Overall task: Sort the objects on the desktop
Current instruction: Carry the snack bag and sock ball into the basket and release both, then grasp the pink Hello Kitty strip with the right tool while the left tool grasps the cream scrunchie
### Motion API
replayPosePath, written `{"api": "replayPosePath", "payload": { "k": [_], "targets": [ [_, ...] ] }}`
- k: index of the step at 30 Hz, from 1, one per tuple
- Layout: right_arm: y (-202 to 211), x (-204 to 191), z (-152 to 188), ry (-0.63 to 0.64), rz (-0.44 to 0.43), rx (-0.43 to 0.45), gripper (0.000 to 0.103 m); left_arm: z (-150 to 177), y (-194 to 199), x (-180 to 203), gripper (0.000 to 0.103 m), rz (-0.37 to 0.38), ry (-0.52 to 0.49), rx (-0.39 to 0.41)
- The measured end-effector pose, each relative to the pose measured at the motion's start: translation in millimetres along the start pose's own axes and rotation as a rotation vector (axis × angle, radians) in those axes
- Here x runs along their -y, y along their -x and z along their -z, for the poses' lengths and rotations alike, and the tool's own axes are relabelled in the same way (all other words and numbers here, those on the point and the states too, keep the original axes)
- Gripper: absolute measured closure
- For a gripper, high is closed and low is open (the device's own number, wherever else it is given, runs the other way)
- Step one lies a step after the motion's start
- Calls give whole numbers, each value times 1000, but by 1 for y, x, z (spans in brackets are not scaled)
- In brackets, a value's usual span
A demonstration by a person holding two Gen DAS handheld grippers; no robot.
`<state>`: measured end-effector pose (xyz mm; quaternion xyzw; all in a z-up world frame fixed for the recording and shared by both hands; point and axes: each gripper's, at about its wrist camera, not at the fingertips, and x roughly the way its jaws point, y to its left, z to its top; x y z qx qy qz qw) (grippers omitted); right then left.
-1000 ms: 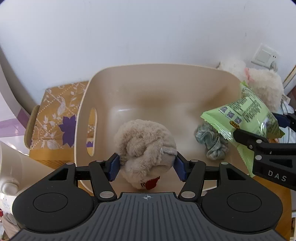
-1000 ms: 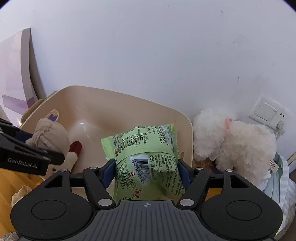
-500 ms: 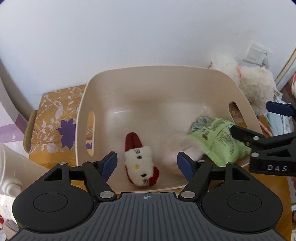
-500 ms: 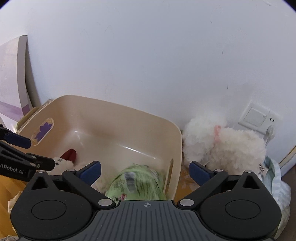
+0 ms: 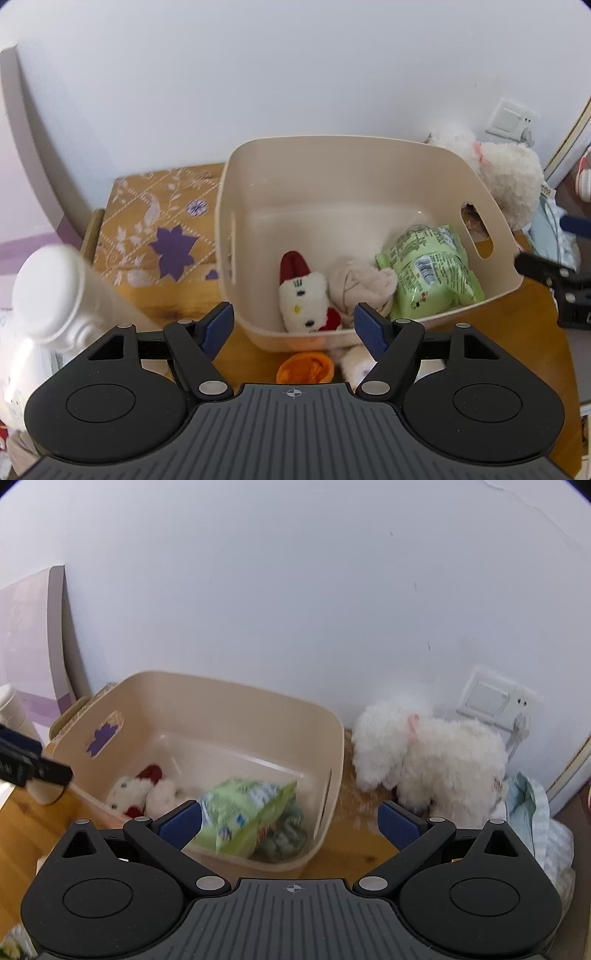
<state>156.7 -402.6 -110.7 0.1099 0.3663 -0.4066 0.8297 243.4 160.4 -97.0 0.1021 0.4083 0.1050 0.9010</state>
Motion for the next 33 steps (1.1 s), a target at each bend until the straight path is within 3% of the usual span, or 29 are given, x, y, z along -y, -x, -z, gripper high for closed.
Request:
{"api": "replayPosePath", "payload": {
  "k": [10,16,24,33],
  "targets": [
    [1,7,48,-75,-48,-107,0,31,3,-27,29,21,-36,-62],
    [-13,14,67,-190,-129,-200,0,53,-9,-31,29,36,-75,-115],
    [-37,11,82,-236,-173,-327,18,77,-25,-33,29,10,-145,-175],
    [-57,0,87,-216,-230,-413,24,86,-44,-41,29,1,-163,-217]
  ]
}}
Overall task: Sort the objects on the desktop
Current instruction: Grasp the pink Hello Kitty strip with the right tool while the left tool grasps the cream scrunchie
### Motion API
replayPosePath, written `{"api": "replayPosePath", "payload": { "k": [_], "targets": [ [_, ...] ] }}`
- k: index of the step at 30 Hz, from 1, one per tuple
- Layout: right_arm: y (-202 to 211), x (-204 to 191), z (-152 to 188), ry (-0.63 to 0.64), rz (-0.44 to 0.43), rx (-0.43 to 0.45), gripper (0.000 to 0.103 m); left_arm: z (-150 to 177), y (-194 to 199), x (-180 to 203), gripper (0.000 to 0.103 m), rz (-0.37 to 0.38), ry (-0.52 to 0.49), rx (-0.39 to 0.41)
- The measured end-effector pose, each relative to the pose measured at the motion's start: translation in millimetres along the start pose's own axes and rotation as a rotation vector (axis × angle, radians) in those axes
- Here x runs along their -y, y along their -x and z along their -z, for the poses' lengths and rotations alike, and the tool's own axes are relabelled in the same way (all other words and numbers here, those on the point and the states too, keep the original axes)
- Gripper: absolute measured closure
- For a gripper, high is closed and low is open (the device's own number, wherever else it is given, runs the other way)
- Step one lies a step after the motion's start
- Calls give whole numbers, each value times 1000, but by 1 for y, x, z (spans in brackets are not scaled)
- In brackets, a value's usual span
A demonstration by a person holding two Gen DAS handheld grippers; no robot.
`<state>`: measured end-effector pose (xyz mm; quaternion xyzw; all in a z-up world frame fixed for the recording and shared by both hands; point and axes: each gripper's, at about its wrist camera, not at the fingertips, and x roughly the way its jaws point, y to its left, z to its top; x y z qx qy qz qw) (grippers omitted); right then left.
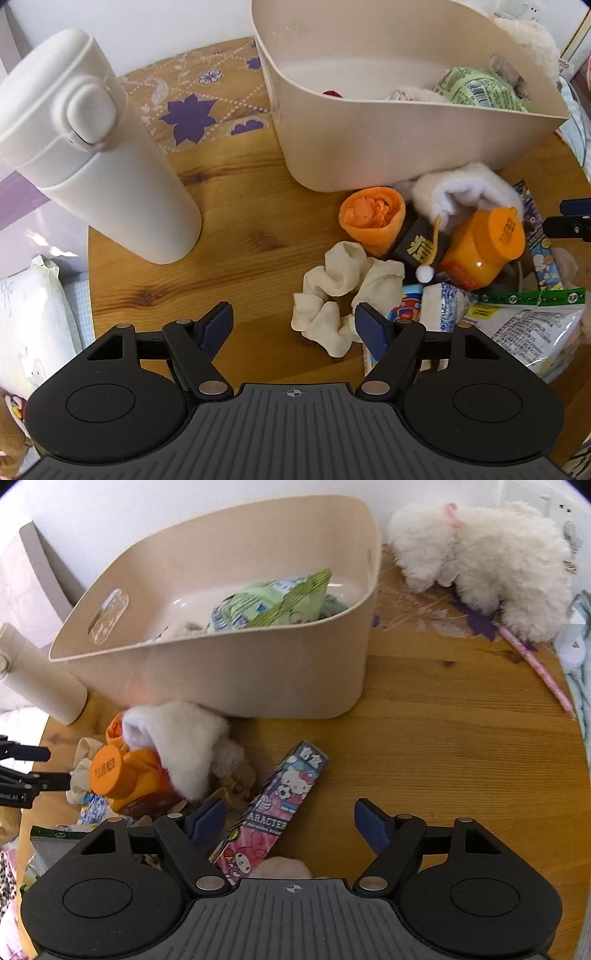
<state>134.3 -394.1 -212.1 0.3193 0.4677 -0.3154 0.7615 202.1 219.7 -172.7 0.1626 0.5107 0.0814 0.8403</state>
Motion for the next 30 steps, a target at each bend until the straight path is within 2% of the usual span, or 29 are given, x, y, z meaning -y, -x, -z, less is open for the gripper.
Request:
{"api": "replayPosePath", "payload": {
  "k": [7,11,15,20,22,25,30],
  "targets": [
    [-17,-3,-1,11,-8,-64,31,-4,-19,-1,29,4,-11,-15],
    [-22,-3,0,-6,-29,-81,41,-7,-31,-1,29,13,5,-29],
    [-23,-3,0,-4,-38,-93,56,-8,-37,3,29,16,-25,-15],
    [-22,-2,3,-7,-49,-103,67,-9,-42,8,31,24,-47,-18],
    [-20,0,4,-22,-53,-101,71,-6,-41,11,35,19,-69,1],
    [-15,2,8,-39,-62,-93,75,-4,-38,13,46,34,-98,37],
    [-3,2,14,-22,-68,-79,79,-2,-34,19,78,45,-139,53]
  ]
}}
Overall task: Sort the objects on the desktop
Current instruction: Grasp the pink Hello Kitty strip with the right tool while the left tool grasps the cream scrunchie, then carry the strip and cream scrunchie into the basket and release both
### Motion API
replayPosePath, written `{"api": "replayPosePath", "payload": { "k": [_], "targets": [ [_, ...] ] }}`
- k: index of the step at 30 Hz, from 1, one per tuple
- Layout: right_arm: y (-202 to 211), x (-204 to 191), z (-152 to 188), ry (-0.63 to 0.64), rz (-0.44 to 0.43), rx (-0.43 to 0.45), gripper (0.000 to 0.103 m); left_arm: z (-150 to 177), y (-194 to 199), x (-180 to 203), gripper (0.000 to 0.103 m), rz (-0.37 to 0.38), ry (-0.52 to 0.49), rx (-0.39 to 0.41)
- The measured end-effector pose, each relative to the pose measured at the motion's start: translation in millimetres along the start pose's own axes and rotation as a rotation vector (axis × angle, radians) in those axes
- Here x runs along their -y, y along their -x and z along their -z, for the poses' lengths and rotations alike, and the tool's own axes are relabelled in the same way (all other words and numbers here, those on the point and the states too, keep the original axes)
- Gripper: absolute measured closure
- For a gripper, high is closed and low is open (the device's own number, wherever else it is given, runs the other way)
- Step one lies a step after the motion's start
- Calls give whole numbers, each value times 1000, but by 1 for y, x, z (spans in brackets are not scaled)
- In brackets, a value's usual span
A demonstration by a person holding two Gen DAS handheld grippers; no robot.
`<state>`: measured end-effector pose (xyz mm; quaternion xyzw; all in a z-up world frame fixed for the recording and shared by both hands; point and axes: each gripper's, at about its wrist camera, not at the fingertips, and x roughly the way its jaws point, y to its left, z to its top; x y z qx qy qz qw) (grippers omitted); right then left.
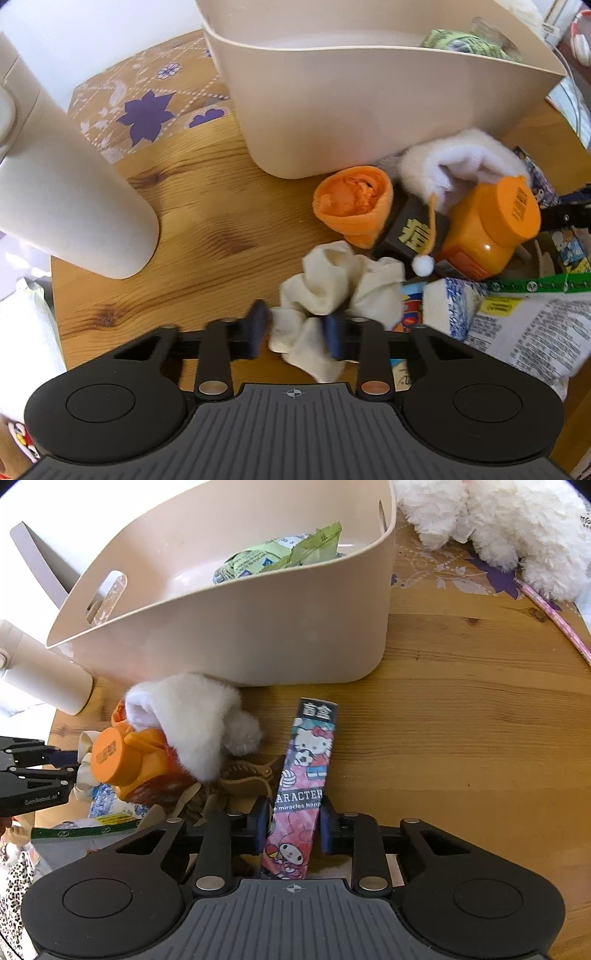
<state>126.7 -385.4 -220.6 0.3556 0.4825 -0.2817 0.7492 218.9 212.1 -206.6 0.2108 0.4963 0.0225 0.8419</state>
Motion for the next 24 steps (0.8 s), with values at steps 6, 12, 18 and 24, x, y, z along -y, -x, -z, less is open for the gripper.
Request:
{"api": "replayPosePath", "payload": {
  "k": [6,12,18,24],
  "targets": [
    [16,5,5,7,0,37,81,7,3,3,86,11,-4,-4],
    [44,10,16,11,-8,77,81,13,16,6,87,16,-6,26],
    [54,13,14,22,-10,115,81,13,34,5,88,25,-17,80],
    [66,14,11,28,-18,162,81,15,50,9,89,28,-34,125]
  ]
}}
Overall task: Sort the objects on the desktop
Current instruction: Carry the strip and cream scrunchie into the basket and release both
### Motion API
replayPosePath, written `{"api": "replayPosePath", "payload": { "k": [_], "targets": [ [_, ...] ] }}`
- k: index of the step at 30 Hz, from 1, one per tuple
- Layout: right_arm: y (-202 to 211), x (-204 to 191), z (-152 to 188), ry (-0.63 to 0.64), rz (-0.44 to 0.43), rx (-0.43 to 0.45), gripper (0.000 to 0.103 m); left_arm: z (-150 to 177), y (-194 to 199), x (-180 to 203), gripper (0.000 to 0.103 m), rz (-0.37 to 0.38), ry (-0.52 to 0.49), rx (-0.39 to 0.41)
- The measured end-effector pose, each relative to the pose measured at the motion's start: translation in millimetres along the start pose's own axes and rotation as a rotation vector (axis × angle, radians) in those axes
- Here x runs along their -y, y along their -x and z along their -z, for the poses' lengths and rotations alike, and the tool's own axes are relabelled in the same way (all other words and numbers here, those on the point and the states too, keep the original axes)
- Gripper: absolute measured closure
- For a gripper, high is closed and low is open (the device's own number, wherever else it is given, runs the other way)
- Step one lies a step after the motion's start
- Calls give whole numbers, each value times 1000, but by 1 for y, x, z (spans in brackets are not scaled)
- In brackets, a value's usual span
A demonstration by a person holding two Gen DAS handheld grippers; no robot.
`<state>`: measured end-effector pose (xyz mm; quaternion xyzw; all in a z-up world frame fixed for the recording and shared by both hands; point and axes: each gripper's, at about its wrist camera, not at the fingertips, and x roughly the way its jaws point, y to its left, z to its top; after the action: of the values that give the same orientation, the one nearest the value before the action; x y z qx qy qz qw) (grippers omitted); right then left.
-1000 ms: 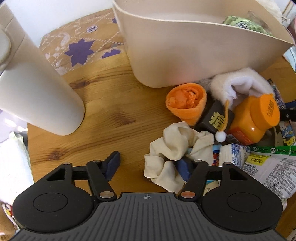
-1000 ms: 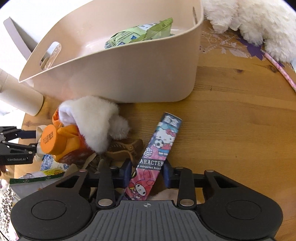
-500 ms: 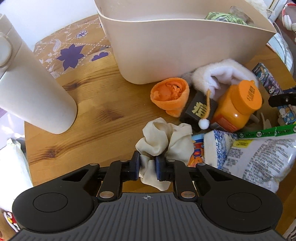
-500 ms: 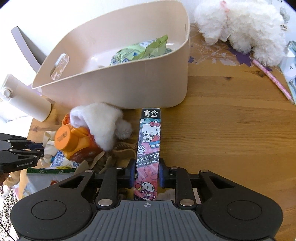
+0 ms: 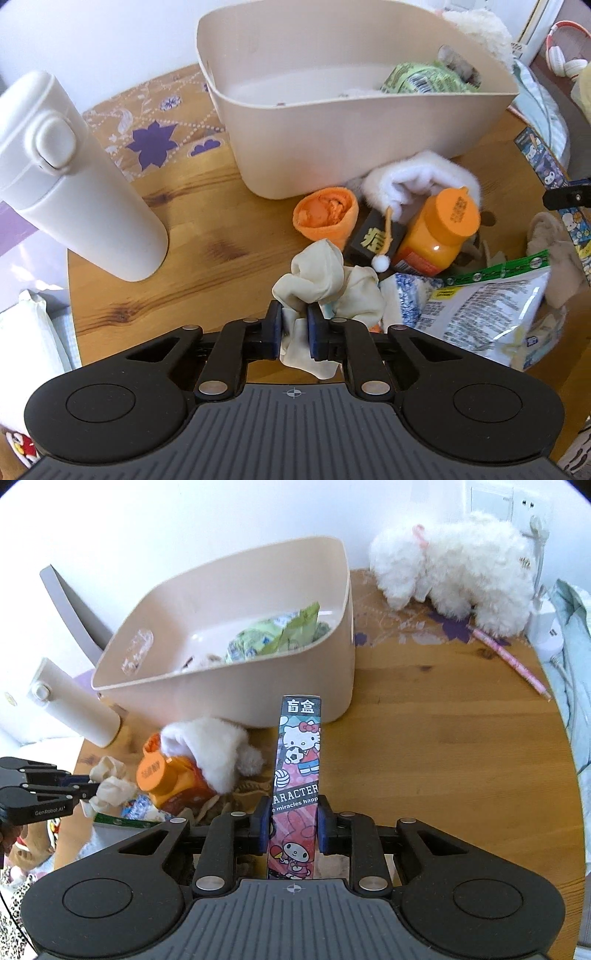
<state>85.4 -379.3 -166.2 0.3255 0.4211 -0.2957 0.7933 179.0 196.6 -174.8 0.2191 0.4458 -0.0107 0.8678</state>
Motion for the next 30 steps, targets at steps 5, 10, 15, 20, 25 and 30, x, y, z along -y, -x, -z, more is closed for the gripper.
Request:
{"api": "replayPosePath", "payload": {
  "k": [5,10,15,20,25,30],
  "targets": [
    [18,0,-7,11,-15,40,82,0,14,3,90,12,-10,36],
    [34,-2,-16,15,-24,84,82,0,30,4,90,31,-12,78],
    [45,-5,-25,23,-34,119,82,-7,44,2,90,36,-12,121],
    [51,-8,-36,43,-38,135,82,-21,59,0,90,35,-11,174],
    [53,-13,-48,43,-32,153,82,-38,71,-6,90,25,18,224],
    [54,-23,-65,82,-19,167,82,-59,82,-12,90,19,44,293]
  ]
}}
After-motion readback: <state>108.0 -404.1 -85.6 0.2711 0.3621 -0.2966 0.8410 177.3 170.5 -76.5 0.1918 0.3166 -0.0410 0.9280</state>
